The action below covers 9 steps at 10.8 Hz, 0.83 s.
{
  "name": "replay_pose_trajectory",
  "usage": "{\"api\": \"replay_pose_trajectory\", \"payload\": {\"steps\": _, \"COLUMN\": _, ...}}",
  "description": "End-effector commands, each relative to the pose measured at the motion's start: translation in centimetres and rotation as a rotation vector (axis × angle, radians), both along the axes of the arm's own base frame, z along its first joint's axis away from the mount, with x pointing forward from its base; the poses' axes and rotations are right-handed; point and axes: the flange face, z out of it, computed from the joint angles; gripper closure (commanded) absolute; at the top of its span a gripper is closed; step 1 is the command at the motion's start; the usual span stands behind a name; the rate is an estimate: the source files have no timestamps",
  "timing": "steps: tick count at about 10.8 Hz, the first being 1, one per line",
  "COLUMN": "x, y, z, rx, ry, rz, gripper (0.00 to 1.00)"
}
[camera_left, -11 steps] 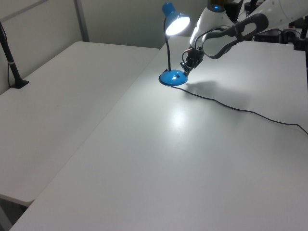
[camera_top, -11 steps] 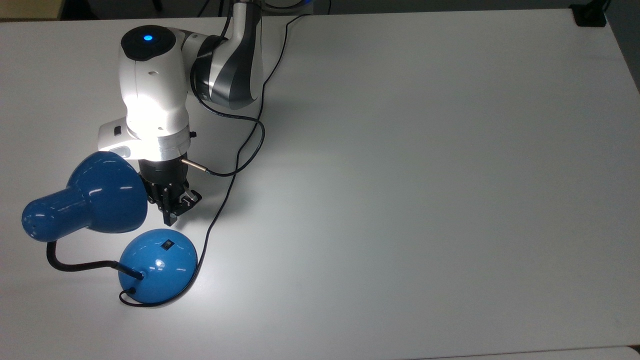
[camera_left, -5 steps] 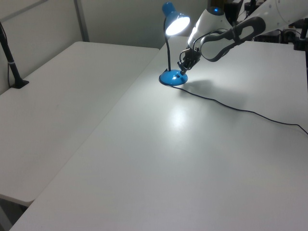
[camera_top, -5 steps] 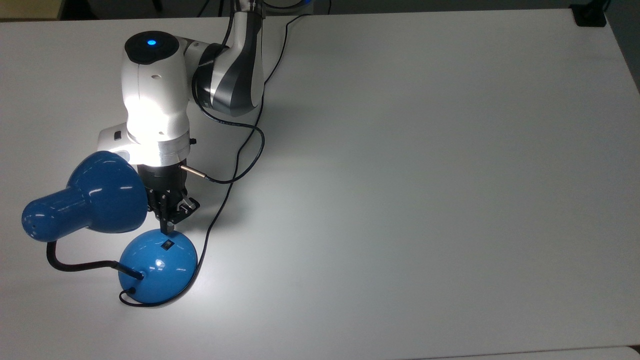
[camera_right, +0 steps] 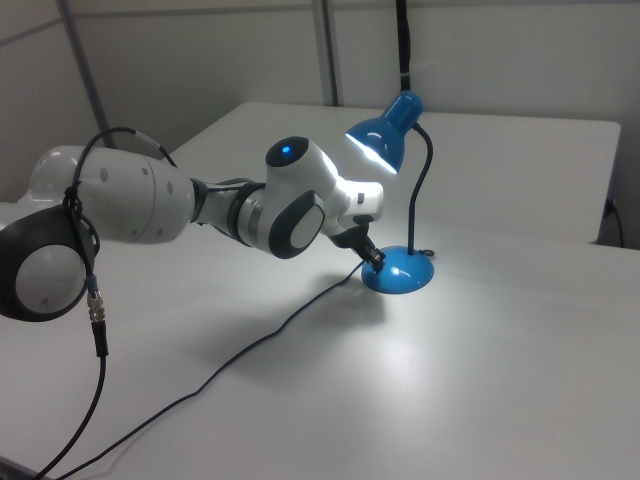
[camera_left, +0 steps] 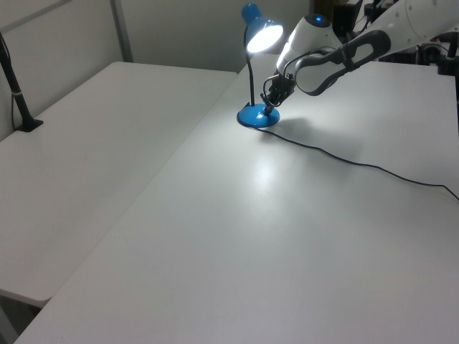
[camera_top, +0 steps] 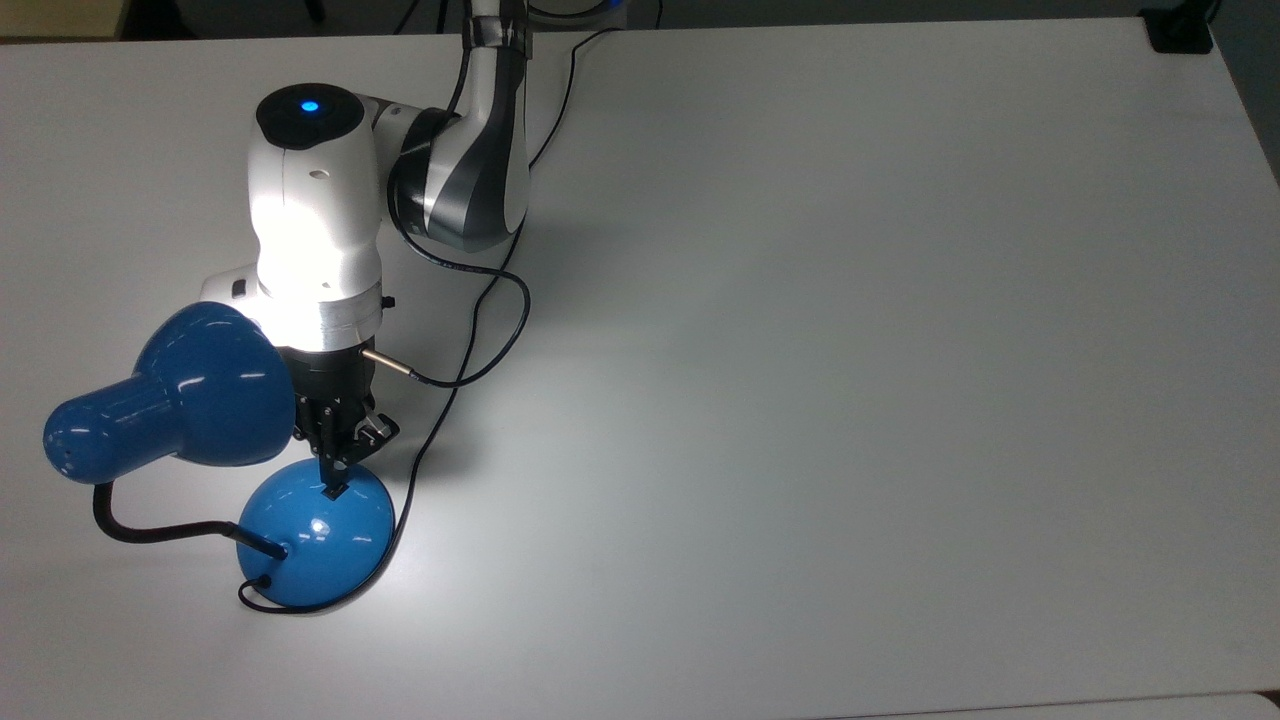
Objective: Turn off the lamp
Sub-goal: 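Press down on the lamp base switch with the gripper fingertips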
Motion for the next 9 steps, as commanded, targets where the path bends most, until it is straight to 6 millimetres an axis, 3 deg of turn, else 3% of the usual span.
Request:
{"api": "replay_pose_trajectory", "payload": {"steps": 1, "x": 0.7, "y": 0.1, "z": -0.5, "rx": -0.006, "ry": -0.021, "rz": -0.011, "gripper": 1.00}}
{"api": "replay_pose_trajectory", "payload": {"steps": 6, "x": 0.7, "y": 1.3, "z": -1.3, "rx": -0.019, "ry": -0.004, "rz": 0.017, "gripper": 0.99}}
{"api": "replay_pose_trajectory", "payload": {"steps": 9, "x": 0.4, "y": 1.5, "z": -2.8, "rx": -0.024, "ry": -0.016, "rz": 0.019, "gripper": 1.00}}
